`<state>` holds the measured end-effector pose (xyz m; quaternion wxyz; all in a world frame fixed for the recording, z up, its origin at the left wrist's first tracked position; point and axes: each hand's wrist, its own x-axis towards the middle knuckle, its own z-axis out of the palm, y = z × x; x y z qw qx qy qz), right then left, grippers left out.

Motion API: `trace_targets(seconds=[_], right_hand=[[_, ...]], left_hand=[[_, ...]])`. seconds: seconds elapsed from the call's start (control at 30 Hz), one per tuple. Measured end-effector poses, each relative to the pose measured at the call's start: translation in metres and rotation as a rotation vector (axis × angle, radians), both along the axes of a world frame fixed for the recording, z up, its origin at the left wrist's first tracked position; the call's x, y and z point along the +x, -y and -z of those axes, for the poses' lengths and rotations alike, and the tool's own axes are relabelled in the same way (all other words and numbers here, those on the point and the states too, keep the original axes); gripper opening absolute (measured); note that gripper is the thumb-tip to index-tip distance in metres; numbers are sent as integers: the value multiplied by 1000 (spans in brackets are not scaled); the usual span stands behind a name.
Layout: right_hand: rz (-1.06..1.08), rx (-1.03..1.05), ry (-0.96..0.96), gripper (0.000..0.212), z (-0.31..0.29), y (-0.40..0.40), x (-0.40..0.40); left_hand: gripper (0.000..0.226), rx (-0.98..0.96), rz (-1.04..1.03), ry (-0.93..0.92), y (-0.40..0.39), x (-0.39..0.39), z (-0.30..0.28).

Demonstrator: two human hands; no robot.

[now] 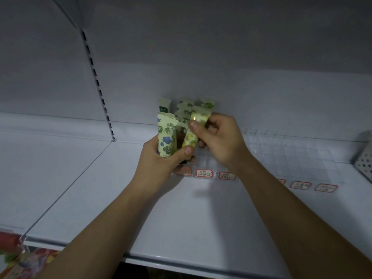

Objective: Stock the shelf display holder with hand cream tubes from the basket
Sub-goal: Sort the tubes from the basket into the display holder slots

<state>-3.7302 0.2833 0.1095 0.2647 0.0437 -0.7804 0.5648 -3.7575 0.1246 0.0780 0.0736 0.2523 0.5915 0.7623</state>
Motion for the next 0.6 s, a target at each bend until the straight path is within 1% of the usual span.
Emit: trace_targets(seconds=[0.1, 0.17, 0.23, 0.33, 0.4, 0.5, 0.6], right_hand=[[137, -20, -102, 18, -5, -9, 1], [220, -44, -132, 26, -7, -14, 0], [268, -60, -129, 30, -8, -16, 0], [310, -25, -109, 33, -5, -18, -2], [355, 9, -119, 29, -5, -24, -4], [478, 56, -175, 21, -10, -41, -4], [535, 89, -210, 10, -10, -56, -2]], left_hand=[[16, 1, -87, 27, 1, -2, -1], [9, 11, -156, 42, 4, -4, -2], [11, 40, -219, 71, 7, -7, -4], [18, 60, -270, 89, 10, -11, -4], [19, 34, -245, 62, 9, -10, -3], [17, -35, -118, 17, 4, -2, -1], [28, -50, -8, 13, 1, 2, 0]])
